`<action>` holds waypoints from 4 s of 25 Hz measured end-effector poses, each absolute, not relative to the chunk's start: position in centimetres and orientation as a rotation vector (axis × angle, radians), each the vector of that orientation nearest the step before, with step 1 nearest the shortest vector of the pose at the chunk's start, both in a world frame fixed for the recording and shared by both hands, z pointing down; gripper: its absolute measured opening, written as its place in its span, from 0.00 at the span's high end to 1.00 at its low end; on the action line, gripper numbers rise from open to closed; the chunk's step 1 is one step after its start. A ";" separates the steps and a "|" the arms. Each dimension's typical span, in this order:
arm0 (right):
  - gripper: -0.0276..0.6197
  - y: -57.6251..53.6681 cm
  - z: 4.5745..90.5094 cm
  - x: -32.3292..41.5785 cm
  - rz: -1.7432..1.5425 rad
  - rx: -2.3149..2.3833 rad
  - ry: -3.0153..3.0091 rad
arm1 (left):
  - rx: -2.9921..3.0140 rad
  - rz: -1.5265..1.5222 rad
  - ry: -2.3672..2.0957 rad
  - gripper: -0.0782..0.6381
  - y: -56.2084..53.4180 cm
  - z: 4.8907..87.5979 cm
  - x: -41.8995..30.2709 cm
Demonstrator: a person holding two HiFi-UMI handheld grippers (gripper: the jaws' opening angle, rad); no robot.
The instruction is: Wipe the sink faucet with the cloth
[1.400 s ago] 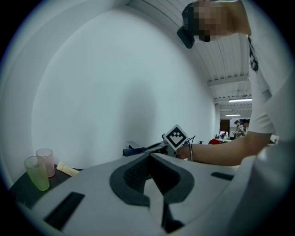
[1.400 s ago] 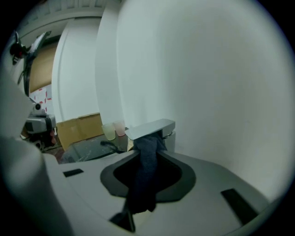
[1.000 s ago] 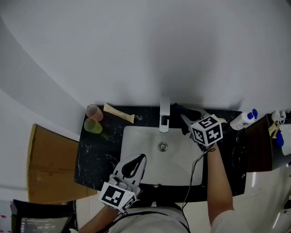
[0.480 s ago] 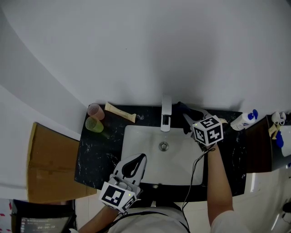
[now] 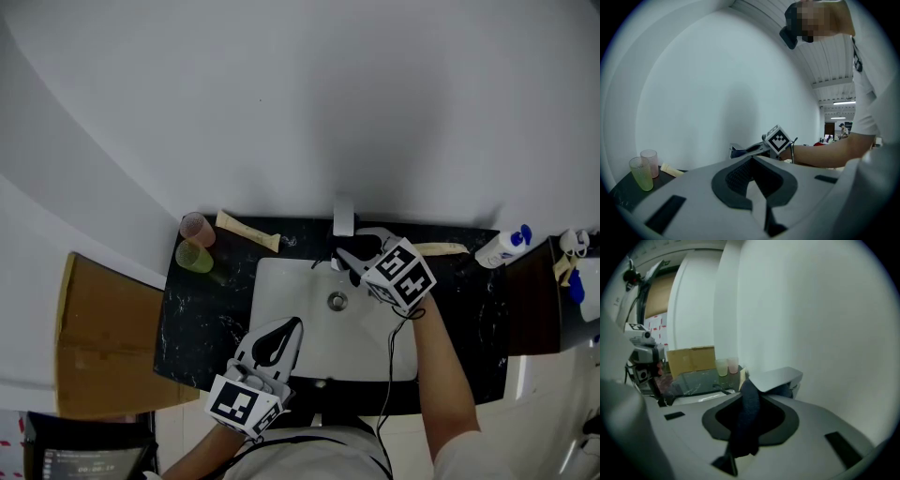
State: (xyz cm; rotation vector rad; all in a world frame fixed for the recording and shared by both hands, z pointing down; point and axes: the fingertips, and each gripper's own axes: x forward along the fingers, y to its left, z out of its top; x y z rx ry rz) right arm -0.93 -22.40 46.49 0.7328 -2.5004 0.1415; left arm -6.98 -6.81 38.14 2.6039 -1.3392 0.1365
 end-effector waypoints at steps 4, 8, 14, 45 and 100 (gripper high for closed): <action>0.82 -23.6 46.7 0.2 0.131 0.790 -2.470 | 2.604 0.140 -1.335 0.89 -6.8 38.2 -6.9; 0.82 -26.5 47.1 4.8 0.176 1.083 -2.376 | 2.605 0.135 -1.335 0.89 -6.8 38.2 -7.0; 0.82 -25.9 49.4 8.7 0.335 1.209 -2.366 | 2.607 0.145 -1.323 0.89 -6.7 38.2 -6.8; 0.82 -24.1 55.3 -0.6 0.202 0.983 -2.439 | 2.589 0.189 -1.355 0.89 -7.0 38.8 -7.2; 0.82 -18.6 52.8 2.0 0.138 0.949 -2.605 | 2.591 0.195 -1.348 0.90 -6.6 38.8 -7.9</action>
